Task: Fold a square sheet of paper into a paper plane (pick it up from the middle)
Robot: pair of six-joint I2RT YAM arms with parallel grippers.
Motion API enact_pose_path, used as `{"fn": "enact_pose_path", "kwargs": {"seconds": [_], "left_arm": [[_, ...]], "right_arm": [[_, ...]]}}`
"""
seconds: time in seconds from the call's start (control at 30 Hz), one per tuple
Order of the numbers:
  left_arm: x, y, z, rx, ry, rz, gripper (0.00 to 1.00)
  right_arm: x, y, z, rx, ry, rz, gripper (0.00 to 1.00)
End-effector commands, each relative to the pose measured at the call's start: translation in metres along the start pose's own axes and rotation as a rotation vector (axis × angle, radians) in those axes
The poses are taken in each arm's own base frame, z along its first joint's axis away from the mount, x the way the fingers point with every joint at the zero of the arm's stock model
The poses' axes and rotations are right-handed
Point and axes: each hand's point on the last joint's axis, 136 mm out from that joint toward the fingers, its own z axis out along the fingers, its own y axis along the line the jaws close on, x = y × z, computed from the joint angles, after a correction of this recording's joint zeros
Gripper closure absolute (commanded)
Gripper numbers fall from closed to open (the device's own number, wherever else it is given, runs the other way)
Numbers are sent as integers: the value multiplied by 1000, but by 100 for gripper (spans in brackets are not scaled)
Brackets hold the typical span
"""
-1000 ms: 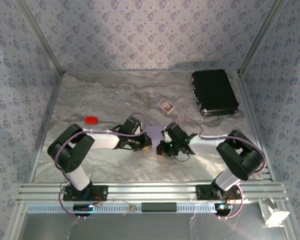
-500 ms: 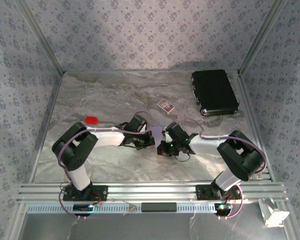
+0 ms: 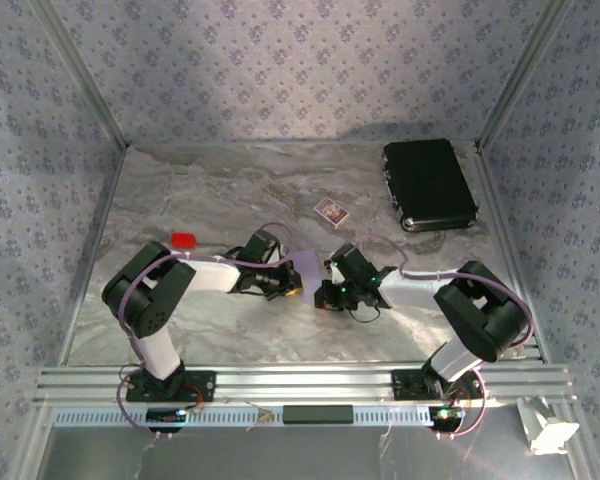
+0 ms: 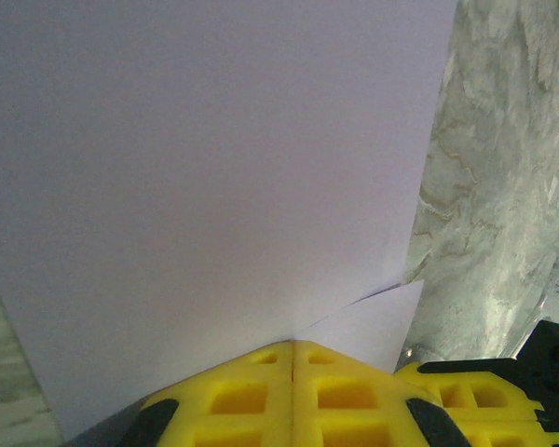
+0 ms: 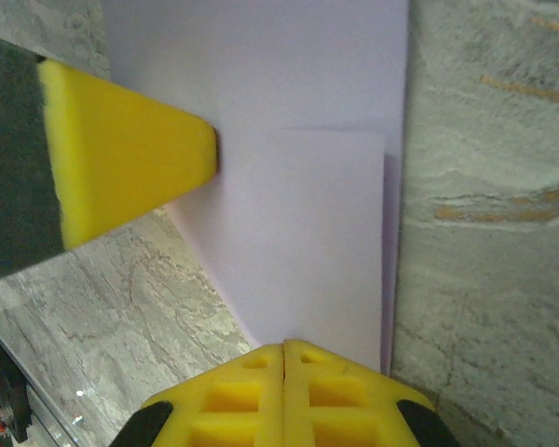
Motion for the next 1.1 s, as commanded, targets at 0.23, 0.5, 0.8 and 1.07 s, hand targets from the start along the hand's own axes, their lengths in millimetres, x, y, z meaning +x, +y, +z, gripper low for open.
{"fn": "enact_pose_path", "kwargs": {"seconds": [0.23,0.5,0.8,1.07], "left_arm": [[-21,33,-16,-79,-106,3,93],[-27,-13,-39,34,-165,80,87],[-3,-44,-24,57,-115,123,90],[8,-30,0,46,-72,60,94]], "right_arm": [[31,-34,5,102,99,59,99],[29,-32,4,93,90,63,99],[24,-27,2,69,38,150,99],[24,-37,1,56,-56,329,99]]}}
